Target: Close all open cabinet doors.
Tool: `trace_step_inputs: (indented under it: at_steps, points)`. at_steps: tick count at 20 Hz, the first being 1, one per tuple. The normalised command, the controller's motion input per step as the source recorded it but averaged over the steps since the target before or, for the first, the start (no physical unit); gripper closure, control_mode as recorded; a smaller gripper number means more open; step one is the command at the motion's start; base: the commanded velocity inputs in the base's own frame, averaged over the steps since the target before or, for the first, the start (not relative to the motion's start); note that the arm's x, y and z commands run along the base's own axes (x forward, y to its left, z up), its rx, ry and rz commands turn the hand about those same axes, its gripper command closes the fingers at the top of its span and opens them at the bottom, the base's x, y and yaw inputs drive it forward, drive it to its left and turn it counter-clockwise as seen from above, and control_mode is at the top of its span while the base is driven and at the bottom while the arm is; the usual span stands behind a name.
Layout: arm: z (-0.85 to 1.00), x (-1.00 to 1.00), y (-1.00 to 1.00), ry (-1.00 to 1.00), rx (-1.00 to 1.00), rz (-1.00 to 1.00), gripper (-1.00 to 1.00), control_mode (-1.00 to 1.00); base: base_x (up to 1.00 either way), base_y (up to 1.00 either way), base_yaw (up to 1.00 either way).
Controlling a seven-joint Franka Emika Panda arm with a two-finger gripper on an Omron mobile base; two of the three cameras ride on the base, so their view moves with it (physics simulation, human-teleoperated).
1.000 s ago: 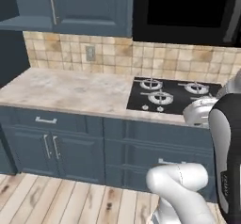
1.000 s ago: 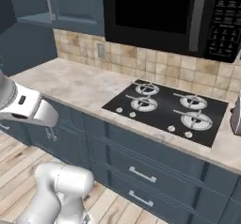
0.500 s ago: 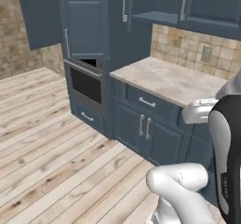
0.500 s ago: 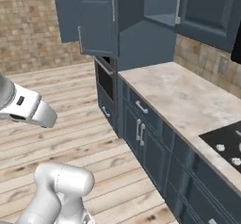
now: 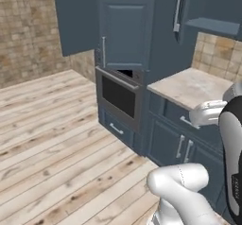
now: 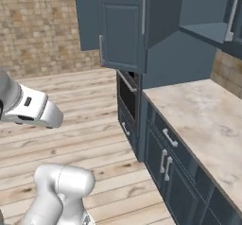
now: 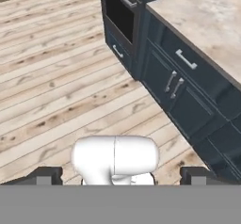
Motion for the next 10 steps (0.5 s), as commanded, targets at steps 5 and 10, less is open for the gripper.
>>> trace_step_inputs:
  at_steps: [5, 10]
  points:
    - [0.0, 0.0, 0.0, 0.0, 0.0, 0.0, -1.0, 1.0, 1.0, 0.0, 0.0]
    - [0.0, 0.0, 0.0, 0.0, 0.0, 0.0, -1.0, 1.0, 1.0, 0.01, -0.07]
